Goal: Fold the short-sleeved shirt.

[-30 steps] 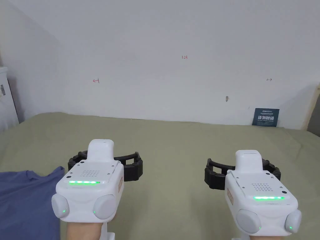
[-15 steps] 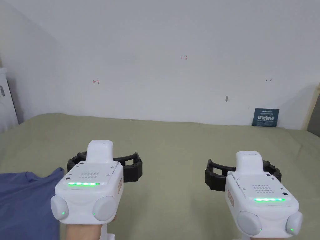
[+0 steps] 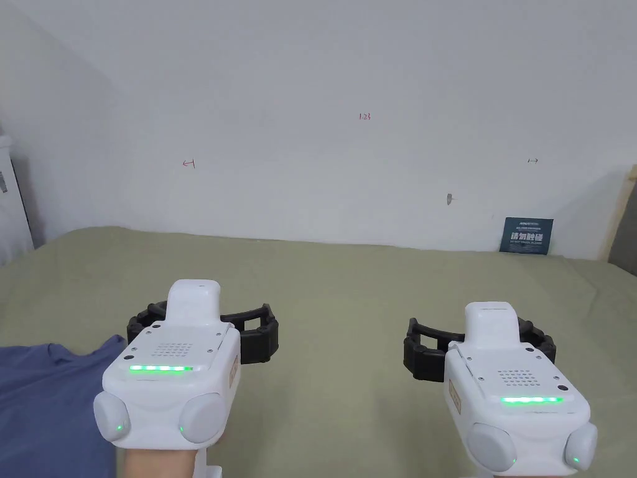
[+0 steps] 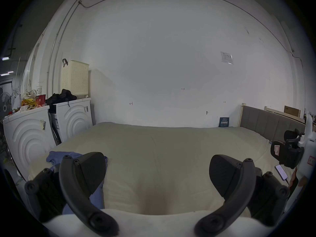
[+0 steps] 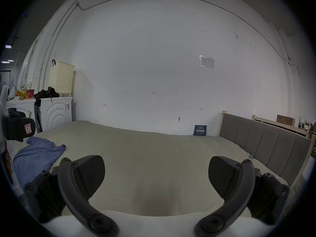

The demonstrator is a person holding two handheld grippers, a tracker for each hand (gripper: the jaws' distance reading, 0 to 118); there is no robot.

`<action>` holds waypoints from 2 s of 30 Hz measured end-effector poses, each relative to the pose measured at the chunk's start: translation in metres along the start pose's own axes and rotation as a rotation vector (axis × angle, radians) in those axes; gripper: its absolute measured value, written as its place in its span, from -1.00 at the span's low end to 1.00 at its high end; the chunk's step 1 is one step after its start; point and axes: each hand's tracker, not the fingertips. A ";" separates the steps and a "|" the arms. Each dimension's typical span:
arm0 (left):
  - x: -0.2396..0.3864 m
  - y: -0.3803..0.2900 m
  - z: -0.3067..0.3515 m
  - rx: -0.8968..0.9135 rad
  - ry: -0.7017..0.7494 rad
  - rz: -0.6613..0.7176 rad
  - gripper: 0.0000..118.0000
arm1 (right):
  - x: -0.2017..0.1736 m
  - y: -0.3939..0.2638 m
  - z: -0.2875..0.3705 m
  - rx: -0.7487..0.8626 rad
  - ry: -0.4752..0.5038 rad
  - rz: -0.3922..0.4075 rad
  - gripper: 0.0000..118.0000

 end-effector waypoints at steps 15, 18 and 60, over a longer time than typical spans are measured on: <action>0.000 0.001 0.001 0.009 -0.002 -0.009 1.00 | 0.006 0.003 0.001 0.014 -0.011 -0.021 1.00; -0.001 0.002 0.000 0.009 -0.002 -0.009 1.00 | 0.007 0.003 0.002 0.023 -0.023 -0.025 1.00; -0.139 0.013 0.036 -0.053 0.369 0.005 -1.00 | -0.118 0.024 -0.044 -0.050 0.225 -0.046 -1.00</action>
